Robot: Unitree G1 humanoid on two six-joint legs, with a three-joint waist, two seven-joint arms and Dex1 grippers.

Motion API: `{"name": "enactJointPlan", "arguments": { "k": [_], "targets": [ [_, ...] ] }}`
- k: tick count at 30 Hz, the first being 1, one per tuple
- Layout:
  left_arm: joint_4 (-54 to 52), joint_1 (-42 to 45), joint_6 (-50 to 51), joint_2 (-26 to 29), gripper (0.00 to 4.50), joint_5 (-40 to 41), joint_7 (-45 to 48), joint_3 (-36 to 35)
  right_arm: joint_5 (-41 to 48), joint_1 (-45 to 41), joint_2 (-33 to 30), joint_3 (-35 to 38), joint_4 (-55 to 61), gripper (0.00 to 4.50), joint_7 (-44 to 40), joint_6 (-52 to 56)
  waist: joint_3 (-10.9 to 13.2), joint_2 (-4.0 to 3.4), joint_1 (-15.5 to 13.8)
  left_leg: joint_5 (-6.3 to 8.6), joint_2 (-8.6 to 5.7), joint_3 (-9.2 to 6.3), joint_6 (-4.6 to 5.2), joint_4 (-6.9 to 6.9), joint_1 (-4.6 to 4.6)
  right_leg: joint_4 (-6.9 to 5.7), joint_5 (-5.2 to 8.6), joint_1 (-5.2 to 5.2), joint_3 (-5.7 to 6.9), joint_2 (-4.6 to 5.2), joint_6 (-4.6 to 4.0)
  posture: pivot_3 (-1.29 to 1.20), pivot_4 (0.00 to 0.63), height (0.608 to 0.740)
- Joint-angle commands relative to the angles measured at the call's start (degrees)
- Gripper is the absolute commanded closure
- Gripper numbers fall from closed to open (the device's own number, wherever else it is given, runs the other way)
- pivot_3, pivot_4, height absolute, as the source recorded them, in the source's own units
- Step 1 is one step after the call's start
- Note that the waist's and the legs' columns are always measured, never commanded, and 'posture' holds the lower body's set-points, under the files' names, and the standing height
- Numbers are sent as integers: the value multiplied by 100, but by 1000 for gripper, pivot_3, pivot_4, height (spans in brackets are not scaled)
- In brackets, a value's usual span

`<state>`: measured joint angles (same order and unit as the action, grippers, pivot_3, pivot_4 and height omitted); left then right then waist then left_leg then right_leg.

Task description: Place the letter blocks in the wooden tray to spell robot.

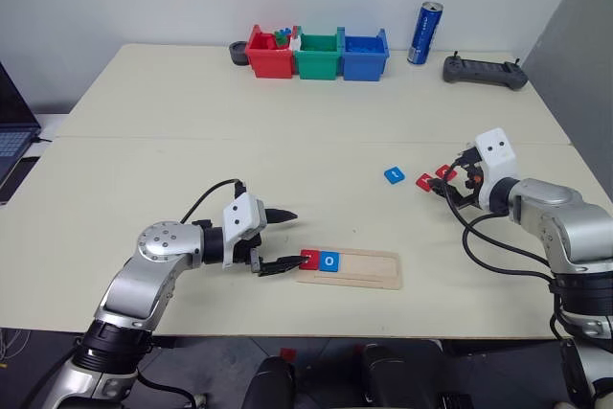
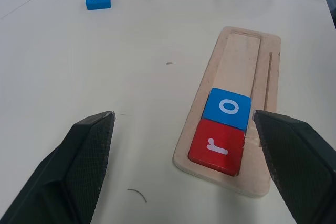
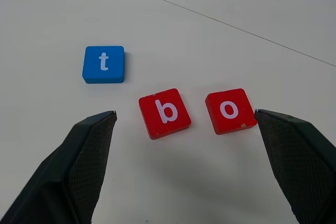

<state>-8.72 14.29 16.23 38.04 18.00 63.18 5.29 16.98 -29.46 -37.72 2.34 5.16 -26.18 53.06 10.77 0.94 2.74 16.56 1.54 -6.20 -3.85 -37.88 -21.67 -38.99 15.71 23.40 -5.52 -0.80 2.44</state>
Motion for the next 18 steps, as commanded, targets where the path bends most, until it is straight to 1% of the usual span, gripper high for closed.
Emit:
{"name": "enactJointPlan", "arguments": {
  "k": [1, 3, 6, 8, 10, 13, 18],
  "targets": [
    [-107, 70, -55, 43, 55, 98, 27, -99, 12, 34, 23, 151, 181, 0, -26, -68, 0, 0, 1, 0, 0, 0, 0, 0, 0, 0, 0, 0, 0, 0, 0, 0, 150, 740],
    [-134, 52, -52, 55, 55, 120, 45, -113, 64, 66, 34, 113, 207, 0, -127, -99, 0, 0, 5, 0, 0, 0, 0, 0, 0, 0, 0, 0, 0, 0, 0, 0, 150, 740],
    [-170, 40, -26, 100, 55, 191, 106, -173, 302, 281, -67, -78, 355, 0, -748, -192, 0, 0, 6, 0, 0, -1, 0, 0, 0, 0, 0, 0, 1, 0, 0, 0, 150, 740],
    [-165, 42, -22, 119, 55, 207, 121, -193, 182, 349, -126, -216, 363, 0, -906, -457, 0, 0, 17, 0, 0, 0, 0, 1, 0, 1, 0, 0, 0, 0, 0, 0, 150, 740],
    [-170, 36, -25, 146, 55, 202, 128, -192, -103, 267, -92, -369, 106, 0, -842, -852, 0, -1, 31, 0, 0, 1, 0, 0, 0, 0, 0, 0, -1, 0, 1, 0, 150, 740],
    [-213, 3, -8, 179, 55, 225, 145, -188, -294, 63, 29, -429, -321, 0, -776, -1175, 0, -1, 46, 0, 0, 1, 0, -2, 1, 0, 0, 0, -1, 0, 1, 0, 150, 740],
    [-231, 60, 74, 189, 55, 260, 107, -217, -520, -339, 140, -565, -1176, 0, -969, -1729, 0, -1, 54, 0, 0, 2, 0, -1, 2, 0, 0, 0, -1, -1, 0, 0, 150, 740]
  ]
}}
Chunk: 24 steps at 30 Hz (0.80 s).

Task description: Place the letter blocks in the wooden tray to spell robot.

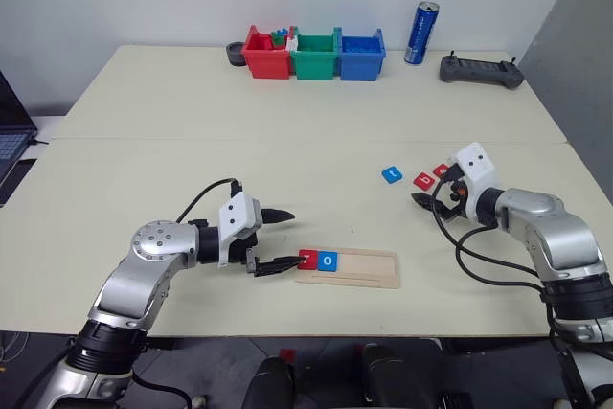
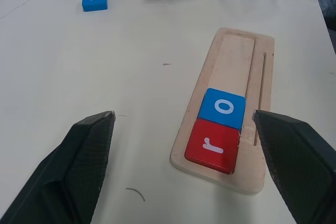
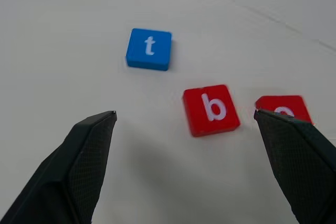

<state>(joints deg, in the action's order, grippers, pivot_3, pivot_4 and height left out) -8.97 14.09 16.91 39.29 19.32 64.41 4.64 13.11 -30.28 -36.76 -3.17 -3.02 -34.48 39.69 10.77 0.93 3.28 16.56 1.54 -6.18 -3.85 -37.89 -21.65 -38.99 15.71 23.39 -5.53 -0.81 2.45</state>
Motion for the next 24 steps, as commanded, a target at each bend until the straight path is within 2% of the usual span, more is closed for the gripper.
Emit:
{"name": "enactJointPlan", "arguments": {
  "k": [1, 9, 17, 24],
  "targets": [
    [-198, 106, 19, 60, 55, 126, -27, -156, -162, -317, 60, -35, -504, 0, -203, -484, 0, 0, 1, 0, 0, 0, 0, 0, 0, 0, 0, 0, 0, 0, 0, 0, 150, 740],
    [-474, 64, 200, 87, 55, 236, -135, -212, -555, -906, 180, -257, -1965, 0, -640, -1291, 0, 0, 3, 0, 0, -1, 0, 0, 0, 0, 0, 0, 1, 1, -1, 0, 150, 740],
    [-571, -151, 315, 557, 55, 210, -64, -414, -684, -977, 247, -351, -2317, 0, -1157, -1468, 0, 0, 5, 0, 0, -2, 0, 2, 2, -3, -1, 1, 1, 1, -1, 0, 150, 740],
    [-779, -62, 570, 761, 55, 233, -116, -370, -842, -1032, 360, -303, -2596, 0, -1059, -1404, 1, -2, 12, 0, 0, -1, 0, 1, 2, -3, -1, 0, 1, 1, -1, 0, 150, 740]
  ]
}}
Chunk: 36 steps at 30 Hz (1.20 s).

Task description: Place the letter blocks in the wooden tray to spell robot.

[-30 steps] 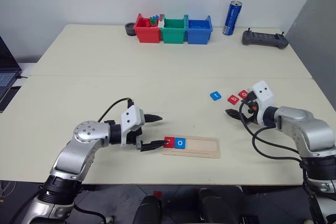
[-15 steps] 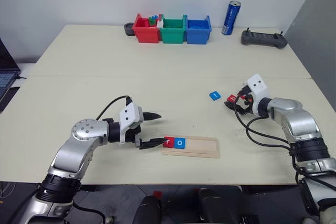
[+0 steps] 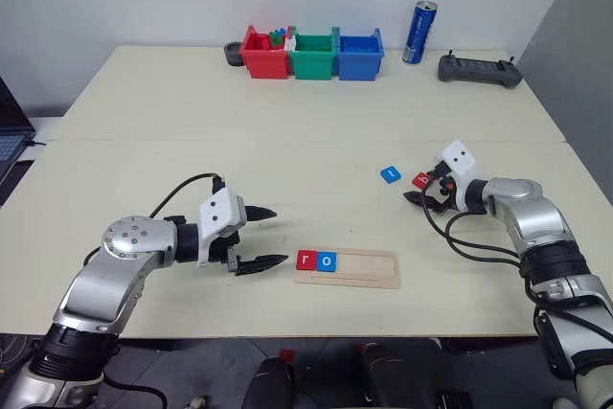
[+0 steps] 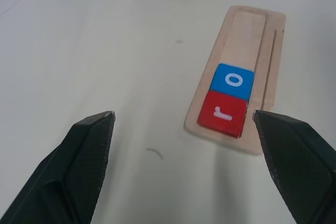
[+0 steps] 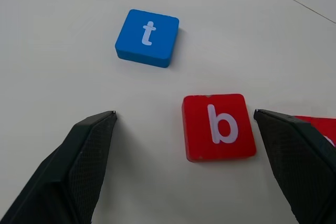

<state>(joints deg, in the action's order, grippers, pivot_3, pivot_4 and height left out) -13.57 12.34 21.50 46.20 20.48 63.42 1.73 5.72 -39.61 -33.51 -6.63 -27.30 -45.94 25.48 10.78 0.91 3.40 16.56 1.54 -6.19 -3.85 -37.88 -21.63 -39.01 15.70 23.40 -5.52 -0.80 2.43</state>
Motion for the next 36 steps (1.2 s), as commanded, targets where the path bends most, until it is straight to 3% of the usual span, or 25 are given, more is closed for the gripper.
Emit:
{"name": "enactJointPlan", "arguments": {
  "k": [1, 5, 6, 8, 15, 20, 24, 29, 36],
  "targets": [
    [-379, 113, 158, 76, 55, 126, -28, -77, -118, -116, 52, 59, -221, 0, 141, 58, 0, 0, 0, 0, 0, 0, 0, 0, 0, 0, 0, 0, 0, 0, 0, 0, 150, 740],
    [-563, 93, 315, 77, 55, 191, -28, -94, -169, -163, 65, 88, -314, 0, 268, 222, 0, 0, 2, 0, 0, 1, 0, -1, 7, -2, 0, -4, -2, -1, 0, 0, 150, 740],
    [-579, 73, 328, 86, 19, 206, -19, -104, -160, -163, 63, 101, -303, 188, 282, 273, 0, 0, 2, 0, 0, 1, 0, -1, 9, -2, 0, -6, -2, 0, 0, 0, 150, 740],
    [-558, 19, 318, 113, 0, 220, 20, -124, -130, -164, 64, 129, -272, 650, 301, 379, 0, 0, 1, 0, 0, 1, 0, -2, 9, -2, 0, -8, -2, 0, 0, 0, 150, 740],
    [-561, -102, 273, 221, 0, 266, 102, -190, -109, -61, 55, 126, 99, 3047, 330, 571, 0, 0, -13, 0, -1, 0, 0, -3, 11, -1, 0, -11, -1, 0, 0, 0, 150, 740],
    [-255, -276, -67, 177, 0, 270, 174, -347, 47, 519, -217, 374, 1808, 3059, 462, 1062, 2, -3, -22, 0, 0, -2, 0, 3, 6, 0, 0, -6, 1, 0, 0, 0, 150, 740],
    [116, -436, -401, 58, 0, 223, 178, -416, 195, 1885, -258, 913, 4096, 3059, 962, 1867, 3, -5, -38, 0, 0, -8, -1, 5, -18, 0, 0, 17, 6, 2, -1, 0, 150, 740],
    [389, -626, -1017, -63, 0, 192, 419, -396, -5, 3435, 428, 1250, 6082, 3059, 2066, 2670, 2, -7, -57, 1, 0, -7, -2, 4, -19, -1, 1, 15, 5, 2, 0, 0, 150, 740],
    [583, -753, -1812, -96, 0, -32, 835, -137, -282, 4655, 1953, 883, 7035, 3059, 3485, 3150, -4, -8, -21, -2, 8, 3, -4, 1, 0, -3, 16, 7, -5, -5, 25, 0, 150, 740]
  ]
}}
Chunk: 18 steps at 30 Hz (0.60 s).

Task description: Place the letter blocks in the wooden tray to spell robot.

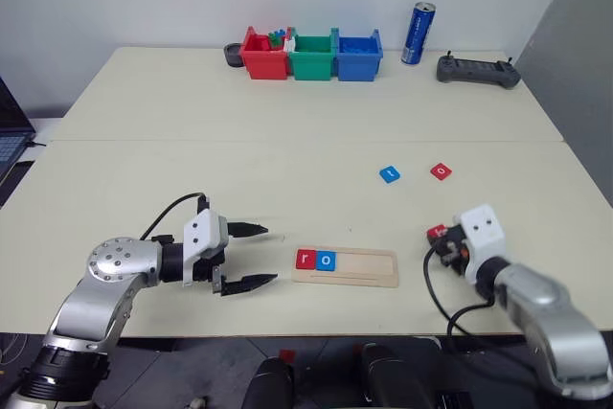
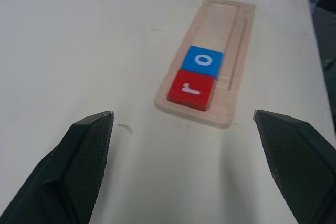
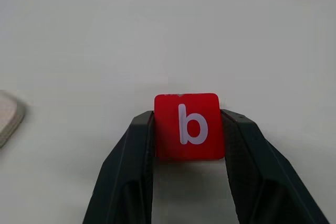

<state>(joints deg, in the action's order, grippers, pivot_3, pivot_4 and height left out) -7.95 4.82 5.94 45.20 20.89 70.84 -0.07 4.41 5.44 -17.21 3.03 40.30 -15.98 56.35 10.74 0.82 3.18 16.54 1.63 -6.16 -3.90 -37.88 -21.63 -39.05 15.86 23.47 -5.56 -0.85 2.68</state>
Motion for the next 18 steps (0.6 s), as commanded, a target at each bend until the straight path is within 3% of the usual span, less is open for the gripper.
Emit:
{"name": "enactJointPlan", "arguments": {
  "k": [1, 3, 12, 16, 18],
  "targets": [
    [31, 6, -289, 3, 0, -81, 110, 59, -157, 202, 507, -58, 237, 3059, 626, 58, -1, 2, 4, 0, 0, 0, 0, 0, 0, 1, 0, 0, 0, 0, 0, 0, 150, 740],
    [47, 17, -347, 9, 0, -99, 146, 86, -150, 256, 710, -22, 175, 3059, 762, 56, -3, 5, 6, 0, 1, 1, 0, 1, 3, 1, 0, -1, 0, -1, 0, 0, 150, 740],
    [280, 28, -617, -27, 0, -239, 213, 149, 67, -285, 1025, 432, 391, 15, 963, -189, -3, 5, 13, 0, 1, 2, 0, 2, 4, 1, 0, -1, 0, -1, 0, 0, 150, 740],
    [483, 71, -728, -108, 0, -215, 200, 146, 478, -768, 555, 733, 439, 15, 371, -269, -3, 4, 14, 0, 1, 1, 0, 2, 2, 2, -1, -1, 1, -1, -2, 0, 150, 740],
    [578, 103, -810, -155, 0, -250, 196, 172, 939, -855, -136, 808, 208, 15, -515, -247, -3, 4, 5, 1, 0, 0, 1, 4, 1, 5, -5, -2, 3, -1, -9, 0, 150, 740]
  ]
}}
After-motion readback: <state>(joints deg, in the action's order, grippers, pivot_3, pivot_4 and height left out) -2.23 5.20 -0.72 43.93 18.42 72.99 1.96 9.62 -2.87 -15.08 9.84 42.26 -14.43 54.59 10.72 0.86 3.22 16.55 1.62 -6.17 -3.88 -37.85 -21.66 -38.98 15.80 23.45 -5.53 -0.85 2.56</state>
